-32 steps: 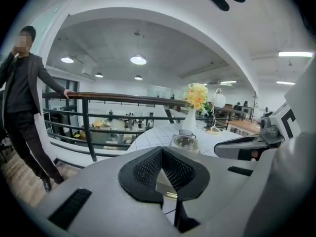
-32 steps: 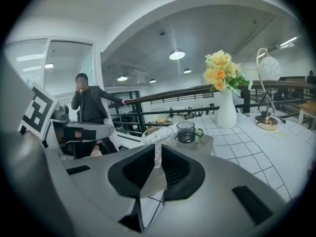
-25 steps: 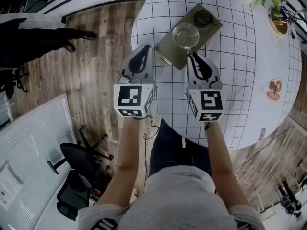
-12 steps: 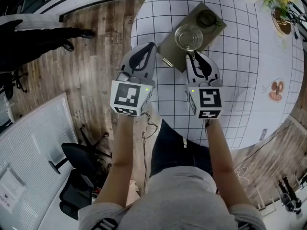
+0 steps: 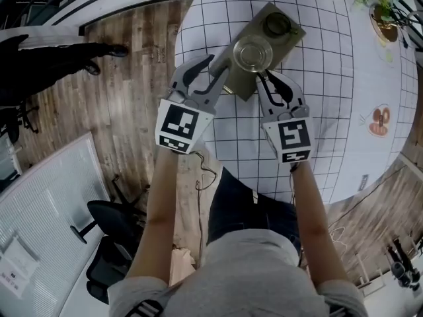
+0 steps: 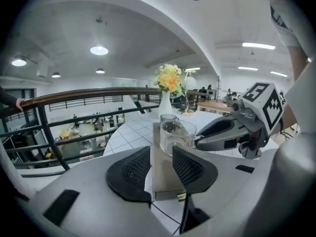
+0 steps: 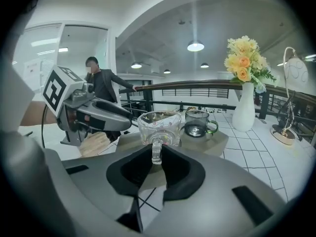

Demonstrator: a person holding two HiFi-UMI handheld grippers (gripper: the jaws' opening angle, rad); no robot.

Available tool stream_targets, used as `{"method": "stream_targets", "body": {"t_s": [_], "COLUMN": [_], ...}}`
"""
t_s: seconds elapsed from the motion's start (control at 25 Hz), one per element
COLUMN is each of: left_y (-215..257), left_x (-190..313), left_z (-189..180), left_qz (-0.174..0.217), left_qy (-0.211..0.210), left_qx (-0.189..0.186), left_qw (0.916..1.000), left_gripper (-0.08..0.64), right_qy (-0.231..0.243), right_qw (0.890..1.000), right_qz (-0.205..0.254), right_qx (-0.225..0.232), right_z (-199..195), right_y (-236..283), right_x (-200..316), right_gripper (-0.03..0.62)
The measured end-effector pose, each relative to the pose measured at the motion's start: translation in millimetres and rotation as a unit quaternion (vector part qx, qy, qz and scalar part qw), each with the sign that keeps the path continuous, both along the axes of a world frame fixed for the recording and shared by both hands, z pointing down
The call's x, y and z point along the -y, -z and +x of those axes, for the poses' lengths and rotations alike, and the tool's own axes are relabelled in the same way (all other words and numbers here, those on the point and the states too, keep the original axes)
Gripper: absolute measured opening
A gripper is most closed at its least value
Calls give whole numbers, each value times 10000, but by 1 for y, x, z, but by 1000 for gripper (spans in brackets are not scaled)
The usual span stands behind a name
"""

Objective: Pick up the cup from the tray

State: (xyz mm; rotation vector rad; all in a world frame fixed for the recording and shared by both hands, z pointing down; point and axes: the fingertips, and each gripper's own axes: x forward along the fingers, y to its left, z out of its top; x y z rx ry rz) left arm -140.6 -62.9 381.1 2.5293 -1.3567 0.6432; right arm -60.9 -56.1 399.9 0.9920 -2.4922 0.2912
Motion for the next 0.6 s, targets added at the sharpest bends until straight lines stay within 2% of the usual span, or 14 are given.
{"method": "stream_targets", "body": {"t_s": [0.24,0.44,0.6], "left_y": [-12,-9,-9], "left_x": [1,11,10], "left_z": [19,28,39], "left_qz": [-175,-197,-368], "left_qy": [-721,-1056,-1561], "left_qx": [472,379,382], "left_qw": [9961,9935,9863], "left_gripper": [273,307,313], "right_qy": [423,629,733], "right_qw": [9990,9979,9971], "right_qz": [99,125,116], "right_qx": [57,103,140], "right_z": [4,5,7], "right_y": [1,1,1], "right_x": [0,1,2], "right_gripper": [52,52,52]}}
